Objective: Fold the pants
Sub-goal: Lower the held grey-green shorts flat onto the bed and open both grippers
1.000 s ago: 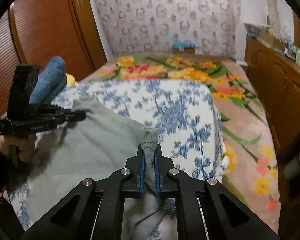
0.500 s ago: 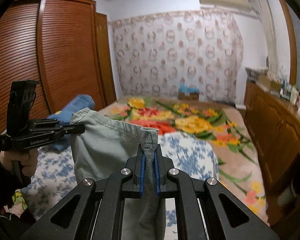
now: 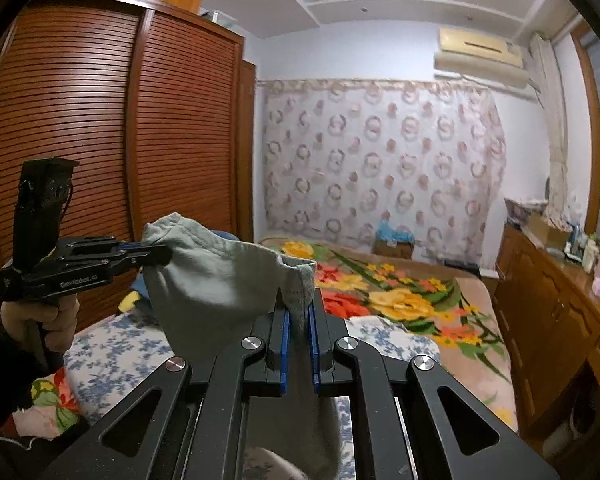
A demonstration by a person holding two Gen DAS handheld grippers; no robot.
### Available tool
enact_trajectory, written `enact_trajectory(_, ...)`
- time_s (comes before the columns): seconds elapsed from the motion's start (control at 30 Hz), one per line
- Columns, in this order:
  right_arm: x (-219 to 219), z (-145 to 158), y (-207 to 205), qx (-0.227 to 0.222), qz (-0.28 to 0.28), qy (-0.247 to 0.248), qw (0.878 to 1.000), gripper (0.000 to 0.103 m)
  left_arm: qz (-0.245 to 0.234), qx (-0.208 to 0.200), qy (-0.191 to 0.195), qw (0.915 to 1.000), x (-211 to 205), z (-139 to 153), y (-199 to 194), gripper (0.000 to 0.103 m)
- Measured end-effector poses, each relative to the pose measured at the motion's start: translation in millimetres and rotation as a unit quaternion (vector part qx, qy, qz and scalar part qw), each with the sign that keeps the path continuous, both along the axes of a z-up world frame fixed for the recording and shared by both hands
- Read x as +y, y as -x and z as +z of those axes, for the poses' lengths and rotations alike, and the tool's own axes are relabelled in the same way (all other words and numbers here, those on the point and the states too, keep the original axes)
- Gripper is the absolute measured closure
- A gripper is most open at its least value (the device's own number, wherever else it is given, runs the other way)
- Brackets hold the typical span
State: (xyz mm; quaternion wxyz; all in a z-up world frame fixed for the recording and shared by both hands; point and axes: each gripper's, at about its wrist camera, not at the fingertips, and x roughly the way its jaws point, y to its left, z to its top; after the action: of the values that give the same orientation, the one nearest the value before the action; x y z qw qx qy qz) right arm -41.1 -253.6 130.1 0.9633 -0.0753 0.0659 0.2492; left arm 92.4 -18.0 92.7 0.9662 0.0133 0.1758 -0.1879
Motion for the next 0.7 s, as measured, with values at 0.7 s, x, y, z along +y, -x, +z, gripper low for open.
enact_trajectory(0.7, -20, -104, -195, 0.117, 0.02, 0.023, 0.993, 0.095, 0.062, 0.107, -0.039, 0.9915, 26, -104, -129, 0.095)
